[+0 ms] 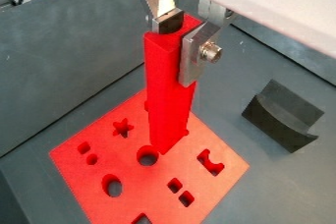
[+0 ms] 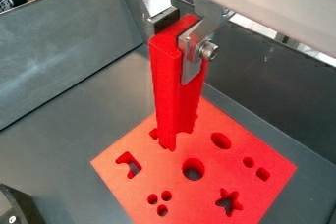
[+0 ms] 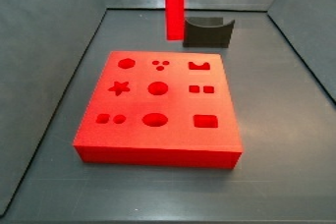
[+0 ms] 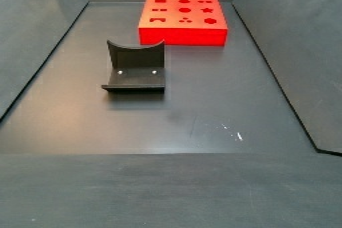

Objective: Insert the arch object.

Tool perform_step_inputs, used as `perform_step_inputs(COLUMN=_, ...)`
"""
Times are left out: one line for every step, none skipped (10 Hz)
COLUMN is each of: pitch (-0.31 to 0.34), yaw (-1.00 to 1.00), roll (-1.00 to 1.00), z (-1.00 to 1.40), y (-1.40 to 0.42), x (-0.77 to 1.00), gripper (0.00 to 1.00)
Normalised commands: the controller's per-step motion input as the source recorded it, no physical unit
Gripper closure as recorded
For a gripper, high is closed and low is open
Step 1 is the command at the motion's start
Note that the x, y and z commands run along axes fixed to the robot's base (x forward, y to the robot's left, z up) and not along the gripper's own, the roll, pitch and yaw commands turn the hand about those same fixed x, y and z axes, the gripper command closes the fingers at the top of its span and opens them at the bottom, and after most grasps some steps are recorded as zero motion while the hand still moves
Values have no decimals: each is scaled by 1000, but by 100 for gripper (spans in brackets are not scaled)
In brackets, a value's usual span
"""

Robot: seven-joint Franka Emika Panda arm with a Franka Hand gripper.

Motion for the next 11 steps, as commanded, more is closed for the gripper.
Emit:
perform_step_inputs(pitch=0, yaw=-171, roll=26, z=0, y=0, x=109, gripper=100)
perform_step_inputs(pitch=0, yaw=-403, roll=43, z=0, y=0, x=206, gripper=100)
perform_step_inputs(pitch=-3, yaw=-646, roll=53, z=-94, y=9, x=283, gripper=100)
perform_step_inputs(pitch=-41, yaw=-803, roll=70, z=-231, y=69, x=263, gripper=100)
perform_step_inputs(pitch=-54, yaw=-823, roll=69, z=-286, y=83, x=260, gripper=100)
perform_step_inputs(pitch=-26, yaw=-851, roll=86, z=-254, y=91, x=309, gripper=100)
perform_step_inputs(pitch=-23, yaw=-866, roll=114, z=-209, y=97, x=269, gripper=100)
perform_step_inputs(pitch=0, yaw=-860, roll=119, z=-160, y=109, x=211, gripper=100)
perform_step_inputs(pitch=0, yaw=-869, roll=107, z=-109, y=106, x=186, gripper=100)
perform_step_inputs(pitch=0, yaw=-860, roll=100, z=-66, y=117, x=177, gripper=100)
perform_step_inputs(pitch=0, yaw=-854, roll=104, z=-63, y=117, x=177, gripper=100)
